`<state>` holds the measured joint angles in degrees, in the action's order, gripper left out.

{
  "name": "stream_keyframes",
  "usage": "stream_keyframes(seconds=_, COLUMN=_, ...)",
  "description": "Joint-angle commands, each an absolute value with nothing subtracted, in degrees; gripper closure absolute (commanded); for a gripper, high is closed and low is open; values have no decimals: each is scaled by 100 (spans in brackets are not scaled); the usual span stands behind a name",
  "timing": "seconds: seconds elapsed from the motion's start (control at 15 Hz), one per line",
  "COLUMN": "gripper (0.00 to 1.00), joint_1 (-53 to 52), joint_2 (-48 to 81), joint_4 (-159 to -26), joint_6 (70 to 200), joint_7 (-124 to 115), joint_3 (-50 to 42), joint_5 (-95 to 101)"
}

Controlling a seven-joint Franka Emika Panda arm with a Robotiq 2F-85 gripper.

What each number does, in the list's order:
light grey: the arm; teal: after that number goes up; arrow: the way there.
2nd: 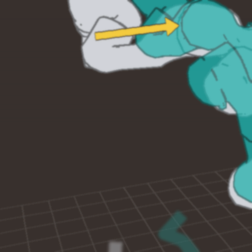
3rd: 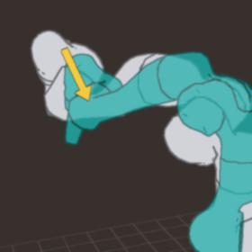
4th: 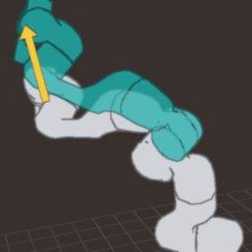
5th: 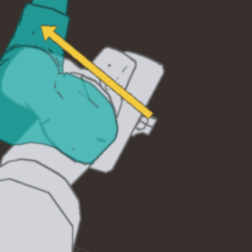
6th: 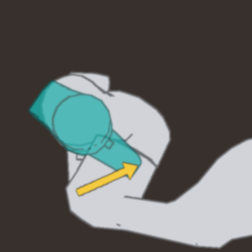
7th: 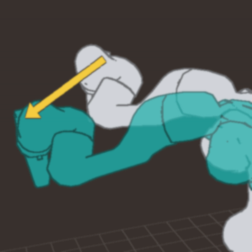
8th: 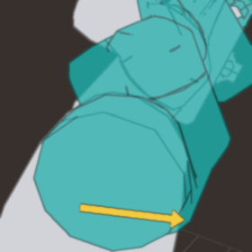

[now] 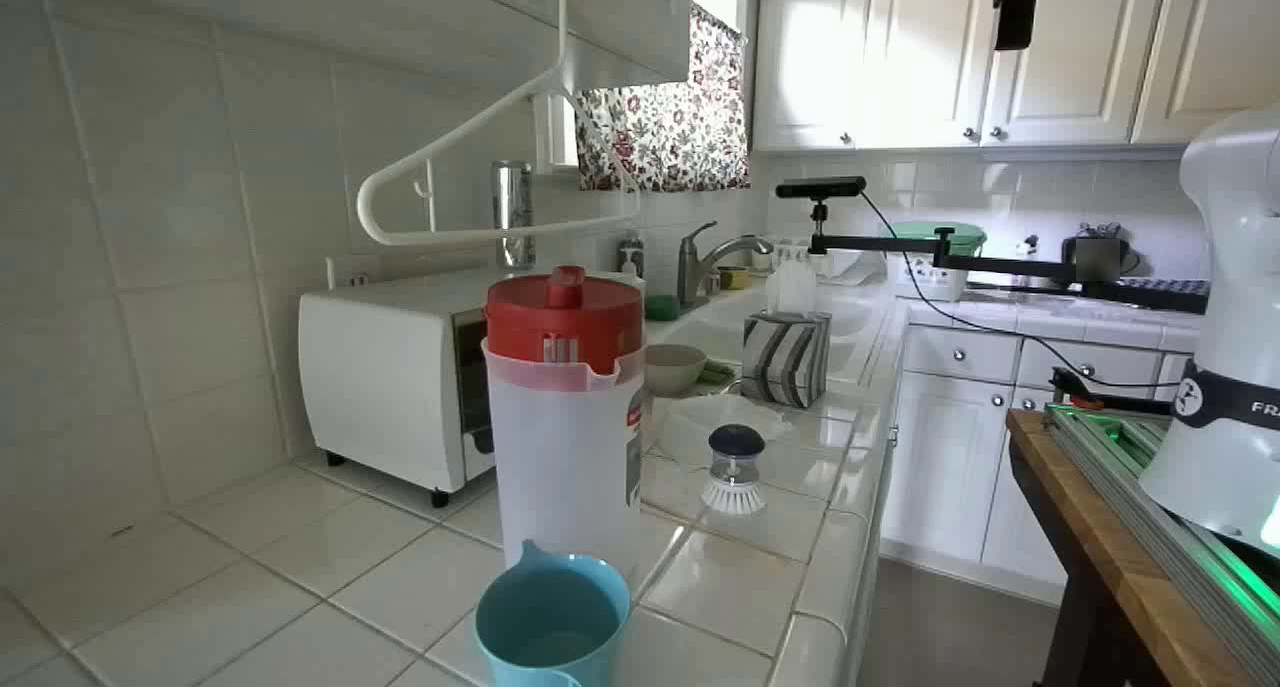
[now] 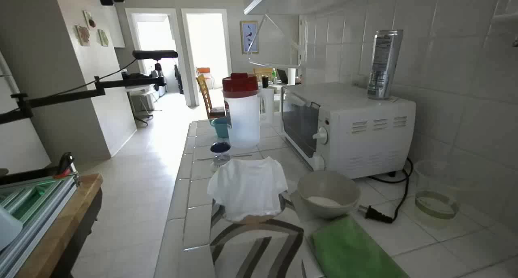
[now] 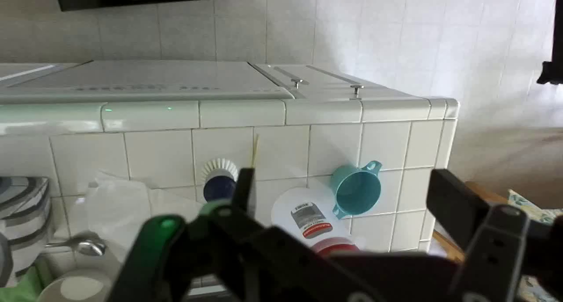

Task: Wipe the cabinet door with the white cloth

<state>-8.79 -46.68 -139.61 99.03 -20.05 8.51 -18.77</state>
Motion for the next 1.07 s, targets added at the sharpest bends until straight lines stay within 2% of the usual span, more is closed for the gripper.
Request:
stream_keyframes(seconds=0.0, gripper=0, joint_1=-714, joint_2=-4677, joint_4=-13937, joint_6=9851, joint_7=-1918, joint_3=955, joint_5=-1961)
stream_keyframes(seconds=0.8, gripper=0, joint_1=-723, joint_2=-4700, joint_4=-14011, joint_6=9926, joint_7=-1696, joint_3=870, joint_5=-1908)
stream_keyframes(seconds=1.0, gripper=0, joint_1=-36, joint_2=-4659, joint_4=-14294, joint_6=9794, joint_7=-2145, joint_3=799, joint_5=-1159)
